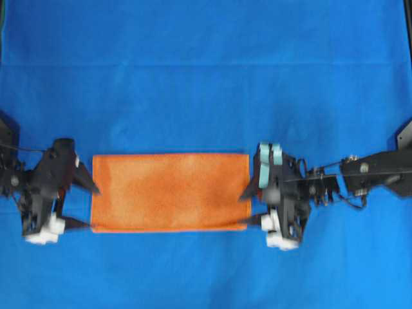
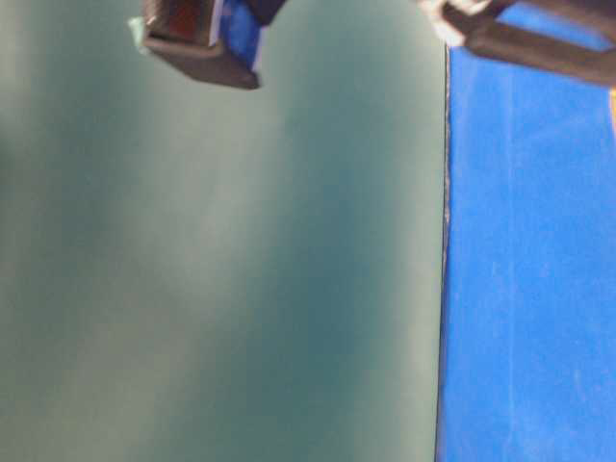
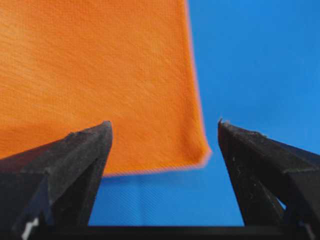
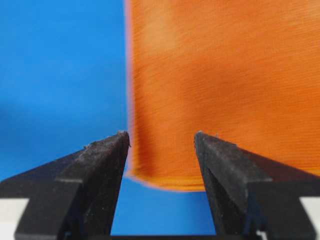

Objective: Fold the orange towel.
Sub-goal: 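Release the corners and lift both grippers away from the towel, then grasp the folded towel's top corners with both grippers and lift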

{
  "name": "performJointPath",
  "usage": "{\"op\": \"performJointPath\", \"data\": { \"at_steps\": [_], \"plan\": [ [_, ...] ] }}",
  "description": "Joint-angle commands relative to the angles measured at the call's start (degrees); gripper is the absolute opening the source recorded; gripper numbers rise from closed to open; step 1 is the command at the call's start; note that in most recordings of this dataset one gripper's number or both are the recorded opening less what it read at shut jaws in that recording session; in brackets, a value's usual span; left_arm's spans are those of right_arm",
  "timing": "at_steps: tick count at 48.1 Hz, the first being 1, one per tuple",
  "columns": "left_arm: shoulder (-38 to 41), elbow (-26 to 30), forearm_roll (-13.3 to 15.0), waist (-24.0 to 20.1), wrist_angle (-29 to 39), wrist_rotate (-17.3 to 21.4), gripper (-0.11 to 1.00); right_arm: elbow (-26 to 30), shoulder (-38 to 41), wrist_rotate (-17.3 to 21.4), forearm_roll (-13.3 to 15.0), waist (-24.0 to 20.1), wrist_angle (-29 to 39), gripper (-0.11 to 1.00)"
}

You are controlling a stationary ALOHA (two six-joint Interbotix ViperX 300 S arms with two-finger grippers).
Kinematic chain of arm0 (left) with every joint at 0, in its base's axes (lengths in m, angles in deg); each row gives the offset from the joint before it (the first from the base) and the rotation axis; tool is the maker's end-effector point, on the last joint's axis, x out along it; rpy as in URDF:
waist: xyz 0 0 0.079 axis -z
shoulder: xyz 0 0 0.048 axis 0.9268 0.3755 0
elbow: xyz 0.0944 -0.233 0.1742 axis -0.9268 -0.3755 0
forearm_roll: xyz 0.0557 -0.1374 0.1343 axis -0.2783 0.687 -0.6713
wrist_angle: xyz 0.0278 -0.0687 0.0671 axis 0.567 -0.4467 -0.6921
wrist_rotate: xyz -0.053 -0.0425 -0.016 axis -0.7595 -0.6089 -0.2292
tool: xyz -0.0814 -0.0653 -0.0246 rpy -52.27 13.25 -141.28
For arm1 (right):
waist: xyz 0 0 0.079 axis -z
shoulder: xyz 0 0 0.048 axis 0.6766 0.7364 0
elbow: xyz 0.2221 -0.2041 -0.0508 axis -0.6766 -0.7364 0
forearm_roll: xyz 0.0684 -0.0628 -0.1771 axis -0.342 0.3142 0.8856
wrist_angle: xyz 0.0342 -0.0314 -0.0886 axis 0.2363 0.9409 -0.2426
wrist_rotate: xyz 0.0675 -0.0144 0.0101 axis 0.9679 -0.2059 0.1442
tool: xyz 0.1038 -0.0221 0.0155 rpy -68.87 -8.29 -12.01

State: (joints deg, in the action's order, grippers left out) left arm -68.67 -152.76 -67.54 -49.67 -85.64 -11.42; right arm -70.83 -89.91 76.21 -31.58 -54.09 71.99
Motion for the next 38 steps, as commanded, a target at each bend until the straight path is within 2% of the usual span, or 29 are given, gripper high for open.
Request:
{"op": "performJointPath", "data": {
  "at_steps": [1,9,17,27,38],
  "plan": [
    [-3.52,-0.35,-0.09,-4.39,0.35,2.2,0.79,-0.18,-2.64,0.0,0.79,3.25,0.26,0.59],
    [-6.59,-1.85,0.0,-11.16,1.05,6.06,0.79,-0.7,-2.99,-0.09,1.14,8.35,1.32,0.59],
    [-5.89,-2.02,0.0,-15.29,1.23,8.17,0.79,-0.53,-2.64,-0.26,1.85,10.11,1.58,0.59],
    [-0.18,-2.2,-0.09,-18.54,0.35,8.96,0.77,-0.53,0.62,-0.26,2.72,11.69,1.49,0.59],
    [8.96,-2.37,-0.09,-21.01,-3.87,9.05,0.75,-0.35,5.8,-0.26,2.72,13.71,-0.09,0.59]
  ]
}}
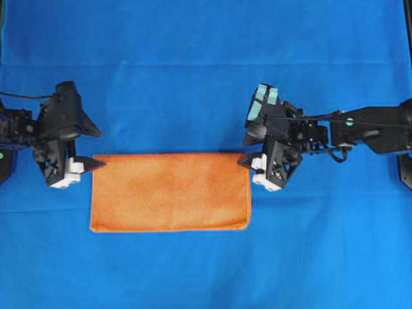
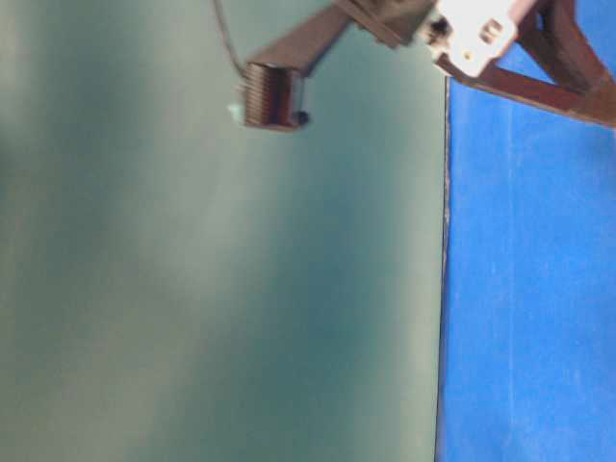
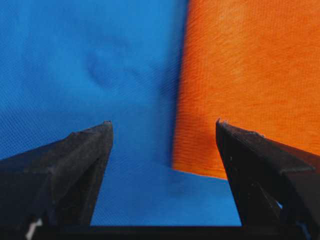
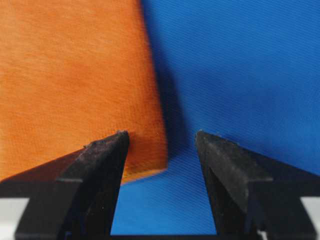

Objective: Fold the orange towel.
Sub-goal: 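Grasp the folded towel's top corners with both grippers and lift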

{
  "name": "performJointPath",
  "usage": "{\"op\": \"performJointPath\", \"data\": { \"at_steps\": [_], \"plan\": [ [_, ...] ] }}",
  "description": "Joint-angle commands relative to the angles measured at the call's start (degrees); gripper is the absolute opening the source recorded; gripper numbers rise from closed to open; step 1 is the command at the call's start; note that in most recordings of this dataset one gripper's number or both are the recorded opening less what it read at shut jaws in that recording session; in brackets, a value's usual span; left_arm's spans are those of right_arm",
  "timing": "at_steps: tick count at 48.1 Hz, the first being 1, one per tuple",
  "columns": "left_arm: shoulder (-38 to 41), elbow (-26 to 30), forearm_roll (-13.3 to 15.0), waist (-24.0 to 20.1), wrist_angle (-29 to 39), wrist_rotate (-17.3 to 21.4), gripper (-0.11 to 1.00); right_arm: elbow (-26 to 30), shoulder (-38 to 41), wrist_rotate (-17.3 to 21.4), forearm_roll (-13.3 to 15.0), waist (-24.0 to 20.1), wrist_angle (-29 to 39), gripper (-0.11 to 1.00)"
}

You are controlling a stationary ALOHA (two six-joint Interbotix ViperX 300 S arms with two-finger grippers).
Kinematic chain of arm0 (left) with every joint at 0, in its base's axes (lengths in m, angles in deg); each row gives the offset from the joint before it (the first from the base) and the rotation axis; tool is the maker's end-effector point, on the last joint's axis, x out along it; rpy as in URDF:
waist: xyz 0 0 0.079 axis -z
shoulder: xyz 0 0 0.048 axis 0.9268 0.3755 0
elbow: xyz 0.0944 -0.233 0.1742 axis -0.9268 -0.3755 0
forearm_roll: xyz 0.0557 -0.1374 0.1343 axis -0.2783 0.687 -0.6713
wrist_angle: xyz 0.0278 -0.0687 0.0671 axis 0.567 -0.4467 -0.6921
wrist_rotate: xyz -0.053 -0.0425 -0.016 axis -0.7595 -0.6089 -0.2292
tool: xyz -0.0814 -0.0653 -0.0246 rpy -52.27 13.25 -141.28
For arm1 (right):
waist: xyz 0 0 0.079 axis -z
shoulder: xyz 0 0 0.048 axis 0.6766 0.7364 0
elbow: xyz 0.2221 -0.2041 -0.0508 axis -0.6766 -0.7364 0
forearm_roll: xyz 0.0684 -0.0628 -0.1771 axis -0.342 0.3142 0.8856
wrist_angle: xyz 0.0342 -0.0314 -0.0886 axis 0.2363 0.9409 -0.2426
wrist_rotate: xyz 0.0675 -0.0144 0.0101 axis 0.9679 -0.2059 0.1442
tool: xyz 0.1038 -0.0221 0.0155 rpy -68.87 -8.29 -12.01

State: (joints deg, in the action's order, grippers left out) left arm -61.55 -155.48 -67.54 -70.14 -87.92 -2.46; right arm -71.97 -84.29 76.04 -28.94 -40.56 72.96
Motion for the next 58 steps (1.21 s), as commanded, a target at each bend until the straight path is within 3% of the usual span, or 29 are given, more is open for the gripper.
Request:
{"op": "performJointPath", "data": {
  "at_steps": [1,19,23,30,37,58],
  "plan": [
    [2.55,0.35,-0.09,-0.53,-1.85,0.09,0.74,0.79,0.44,-0.09,0.09,0.18,-1.23,0.59],
    [5.63,0.53,-0.09,-0.62,-1.67,-0.88,0.38,0.88,1.23,0.0,-0.09,-0.7,-1.41,0.54],
    [5.89,1.05,0.0,-0.35,0.0,-0.97,0.33,0.88,1.32,0.0,-0.09,-1.32,-1.49,0.41],
    [6.59,2.37,0.0,-0.35,4.04,-0.97,0.19,0.88,1.23,0.0,-0.09,-1.93,-1.58,0.03],
    [6.68,3.78,0.0,-0.35,6.86,-0.7,0.02,0.97,1.23,0.09,-0.09,-1.85,-2.29,0.03],
    [2.81,7.12,0.0,-0.35,12.48,-0.62,0.02,1.67,-1.23,0.18,-0.09,-1.85,-1.85,0.03]
  ]
}}
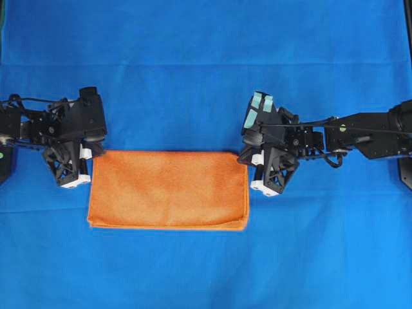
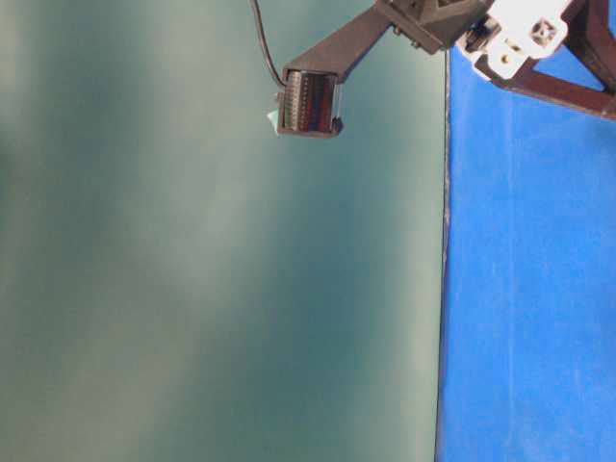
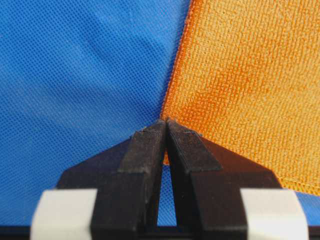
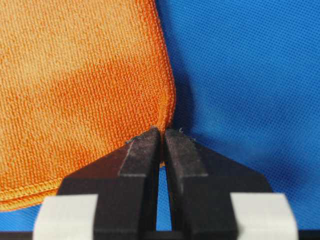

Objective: Fold the orange towel.
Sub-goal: 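Grasp the folded towel's top corners with both grippers and lift, then swing the towel so the left gripper moves its corner toward the right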

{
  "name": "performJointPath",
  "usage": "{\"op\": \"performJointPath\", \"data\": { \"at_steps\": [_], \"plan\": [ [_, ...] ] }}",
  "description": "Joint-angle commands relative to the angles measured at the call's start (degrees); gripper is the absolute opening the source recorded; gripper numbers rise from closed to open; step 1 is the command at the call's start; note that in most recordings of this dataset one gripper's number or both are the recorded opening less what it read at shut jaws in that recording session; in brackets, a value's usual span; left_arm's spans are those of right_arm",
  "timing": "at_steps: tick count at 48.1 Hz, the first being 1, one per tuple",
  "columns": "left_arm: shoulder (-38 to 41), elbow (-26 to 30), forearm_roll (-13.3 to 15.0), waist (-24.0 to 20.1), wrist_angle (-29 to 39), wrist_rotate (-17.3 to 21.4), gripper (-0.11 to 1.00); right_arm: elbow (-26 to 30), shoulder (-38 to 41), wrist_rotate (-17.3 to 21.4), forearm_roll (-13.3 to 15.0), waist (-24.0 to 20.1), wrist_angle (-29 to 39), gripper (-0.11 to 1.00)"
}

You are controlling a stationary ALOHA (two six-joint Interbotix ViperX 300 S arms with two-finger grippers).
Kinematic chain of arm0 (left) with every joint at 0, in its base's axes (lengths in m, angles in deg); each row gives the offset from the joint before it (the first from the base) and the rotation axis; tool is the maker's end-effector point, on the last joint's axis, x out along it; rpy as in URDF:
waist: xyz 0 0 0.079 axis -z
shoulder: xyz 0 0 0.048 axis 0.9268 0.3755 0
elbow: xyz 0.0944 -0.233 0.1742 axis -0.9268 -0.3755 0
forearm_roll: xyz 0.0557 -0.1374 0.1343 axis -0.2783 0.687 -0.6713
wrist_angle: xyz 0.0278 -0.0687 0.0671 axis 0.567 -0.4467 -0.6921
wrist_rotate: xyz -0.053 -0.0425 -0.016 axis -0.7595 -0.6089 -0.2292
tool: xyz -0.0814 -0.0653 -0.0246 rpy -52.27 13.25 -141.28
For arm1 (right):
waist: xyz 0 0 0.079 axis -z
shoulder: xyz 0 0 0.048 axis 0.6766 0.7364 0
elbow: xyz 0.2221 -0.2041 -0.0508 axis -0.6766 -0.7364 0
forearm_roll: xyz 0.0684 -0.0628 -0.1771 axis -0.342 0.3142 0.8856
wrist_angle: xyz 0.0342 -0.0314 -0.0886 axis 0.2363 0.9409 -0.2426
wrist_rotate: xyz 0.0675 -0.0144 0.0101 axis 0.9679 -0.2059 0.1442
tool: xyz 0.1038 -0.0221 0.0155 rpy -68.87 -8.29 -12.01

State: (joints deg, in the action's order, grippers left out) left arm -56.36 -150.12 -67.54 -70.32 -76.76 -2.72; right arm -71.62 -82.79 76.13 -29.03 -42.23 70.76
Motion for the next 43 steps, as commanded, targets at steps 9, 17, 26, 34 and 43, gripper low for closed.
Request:
{"op": "performJointPath", "data": {
  "at_steps": [9,17,26,34,43],
  "plan": [
    [-9.93,5.71,0.0,0.35,9.93,-2.55,0.02,2.29,-9.23,0.09,0.09,-0.18,5.1,0.03],
    [-17.67,7.21,0.0,1.05,14.59,-3.08,0.02,2.72,-14.24,-0.09,0.18,-0.18,8.17,0.03],
    [-24.26,6.86,0.0,1.93,15.47,-3.25,0.02,2.72,-17.14,-0.09,0.18,-0.18,8.79,0.03],
    [-25.49,5.98,0.0,2.72,15.12,-3.43,0.02,2.81,-17.31,-0.09,0.18,-0.18,8.44,0.03],
    [-23.55,6.5,0.0,4.13,12.74,-3.52,0.02,2.81,-17.23,-0.09,0.18,1.32,8.17,0.03]
  ]
}}
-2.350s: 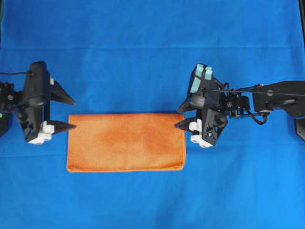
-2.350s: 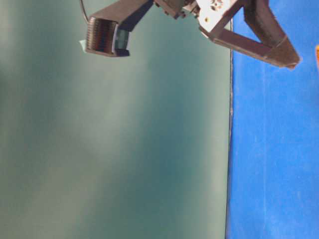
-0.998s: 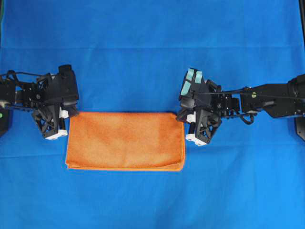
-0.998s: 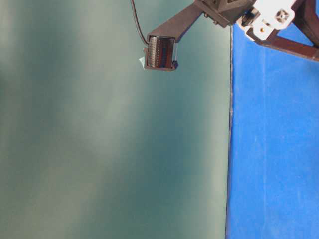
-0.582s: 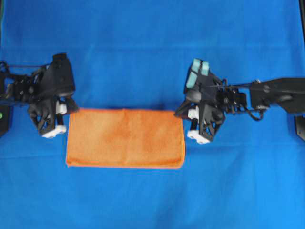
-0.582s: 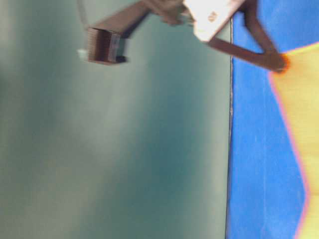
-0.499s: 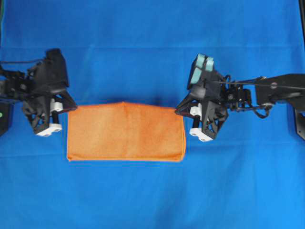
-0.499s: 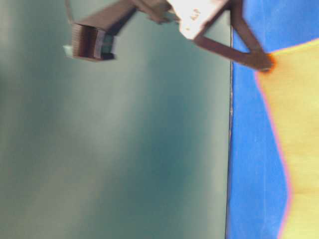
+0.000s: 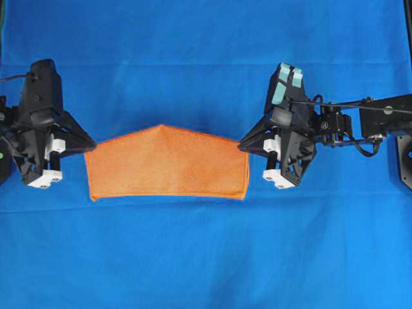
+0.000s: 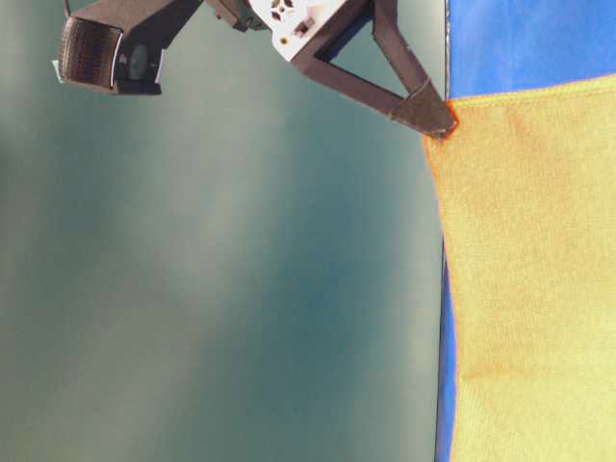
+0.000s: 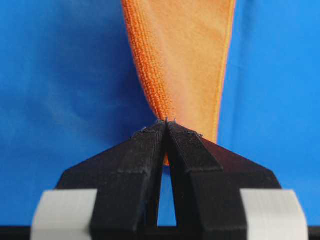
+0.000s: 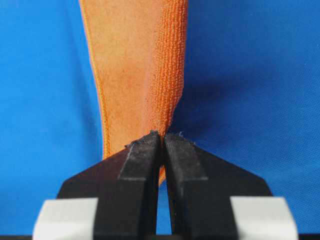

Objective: Fold the orange towel.
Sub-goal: 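Swing the towel so the left gripper moves its corner toward the right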

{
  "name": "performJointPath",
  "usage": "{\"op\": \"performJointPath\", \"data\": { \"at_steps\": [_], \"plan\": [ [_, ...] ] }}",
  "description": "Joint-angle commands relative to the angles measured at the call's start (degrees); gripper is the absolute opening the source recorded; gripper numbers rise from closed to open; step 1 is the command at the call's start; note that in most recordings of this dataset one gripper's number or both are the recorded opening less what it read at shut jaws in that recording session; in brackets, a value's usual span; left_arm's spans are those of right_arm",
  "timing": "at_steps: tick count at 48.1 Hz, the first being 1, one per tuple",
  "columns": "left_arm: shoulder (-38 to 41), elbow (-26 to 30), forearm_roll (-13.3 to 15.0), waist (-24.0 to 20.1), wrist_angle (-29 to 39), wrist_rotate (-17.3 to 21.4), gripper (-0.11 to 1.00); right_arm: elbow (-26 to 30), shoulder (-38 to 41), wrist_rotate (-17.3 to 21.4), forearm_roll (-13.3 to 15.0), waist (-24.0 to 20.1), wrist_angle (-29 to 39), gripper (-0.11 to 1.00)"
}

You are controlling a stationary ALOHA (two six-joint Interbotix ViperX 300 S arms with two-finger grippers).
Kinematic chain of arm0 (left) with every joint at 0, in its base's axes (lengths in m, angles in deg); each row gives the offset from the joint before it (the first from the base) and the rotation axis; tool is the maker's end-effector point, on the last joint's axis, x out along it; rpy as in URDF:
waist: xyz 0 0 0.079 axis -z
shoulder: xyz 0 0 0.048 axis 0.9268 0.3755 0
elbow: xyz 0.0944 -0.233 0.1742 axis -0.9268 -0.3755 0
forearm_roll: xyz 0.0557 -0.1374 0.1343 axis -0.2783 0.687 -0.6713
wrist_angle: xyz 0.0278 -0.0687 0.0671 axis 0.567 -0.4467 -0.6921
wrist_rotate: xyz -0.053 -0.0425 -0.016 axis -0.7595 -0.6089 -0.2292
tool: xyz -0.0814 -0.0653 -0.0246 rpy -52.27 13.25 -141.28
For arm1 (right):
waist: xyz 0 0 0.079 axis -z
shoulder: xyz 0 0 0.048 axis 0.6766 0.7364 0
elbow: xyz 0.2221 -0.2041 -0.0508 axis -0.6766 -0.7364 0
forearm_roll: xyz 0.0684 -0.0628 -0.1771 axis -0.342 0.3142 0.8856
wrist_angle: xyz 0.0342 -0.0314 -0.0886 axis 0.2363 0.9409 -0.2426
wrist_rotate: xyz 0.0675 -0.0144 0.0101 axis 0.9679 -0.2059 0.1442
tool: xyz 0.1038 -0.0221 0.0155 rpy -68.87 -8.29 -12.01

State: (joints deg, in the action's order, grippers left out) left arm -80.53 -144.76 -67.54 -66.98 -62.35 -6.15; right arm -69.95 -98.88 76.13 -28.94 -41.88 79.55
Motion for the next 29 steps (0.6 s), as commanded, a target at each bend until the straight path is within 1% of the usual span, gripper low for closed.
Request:
{"op": "performJointPath", "data": {
  "at_steps": [1,10,16,20,24,29],
  "plan": [
    [0.88,1.14,0.0,1.05,-2.11,-0.09,0.02,1.14,-1.14,-0.09,0.09,1.58,-0.62,0.03],
    [3.78,2.29,0.0,4.92,-7.29,0.0,0.02,1.32,-1.14,-0.09,0.88,6.86,-0.62,0.03],
    [6.33,3.52,0.0,8.09,-11.6,0.26,0.02,1.93,-0.7,-0.09,3.25,11.25,-0.97,0.03],
    [8.79,4.83,0.0,9.4,-15.29,0.79,0.02,2.72,0.0,-0.09,4.66,13.8,-1.32,0.03],
    [11.78,6.77,-0.09,10.11,-18.37,1.32,0.02,3.6,0.79,-0.09,5.98,16.35,-1.32,0.03],
    [16.26,10.37,-0.26,10.72,-21.09,3.08,0.02,4.92,1.93,-0.09,7.12,19.69,-1.23,0.03]
  ]
}}
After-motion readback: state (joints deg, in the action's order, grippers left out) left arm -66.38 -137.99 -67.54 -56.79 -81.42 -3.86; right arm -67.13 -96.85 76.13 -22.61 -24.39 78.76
